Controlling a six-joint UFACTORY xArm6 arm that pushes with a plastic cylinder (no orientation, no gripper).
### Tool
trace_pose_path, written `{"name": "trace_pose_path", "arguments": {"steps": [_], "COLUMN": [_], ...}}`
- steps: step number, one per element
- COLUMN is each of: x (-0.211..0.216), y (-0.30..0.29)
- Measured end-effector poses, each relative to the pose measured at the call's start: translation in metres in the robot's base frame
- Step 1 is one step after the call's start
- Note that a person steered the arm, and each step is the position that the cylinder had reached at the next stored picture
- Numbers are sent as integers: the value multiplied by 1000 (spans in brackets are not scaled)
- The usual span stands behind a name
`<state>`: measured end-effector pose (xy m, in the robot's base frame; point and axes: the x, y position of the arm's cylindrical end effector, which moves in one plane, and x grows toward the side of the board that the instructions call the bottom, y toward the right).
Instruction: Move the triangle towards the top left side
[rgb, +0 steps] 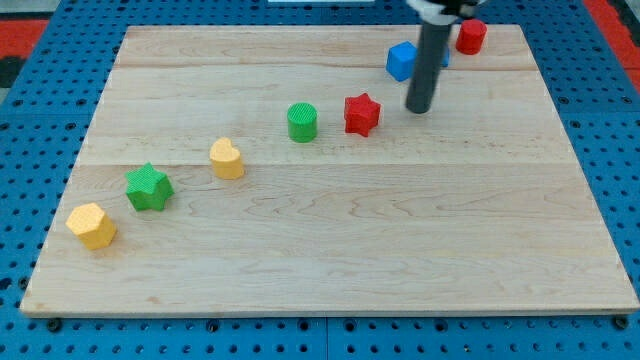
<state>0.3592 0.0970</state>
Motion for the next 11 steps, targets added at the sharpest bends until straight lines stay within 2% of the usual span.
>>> {"name": "trace_pose_path", "arguments": {"steps": [1, 2, 3, 4, 5, 6, 7, 8, 10, 11], "x": [8, 8, -21, -89, -151, -168, -142, -135, -135, -113], "y": [-46, -52, 55, 146, 204, 168, 82, 20, 131, 112]}}
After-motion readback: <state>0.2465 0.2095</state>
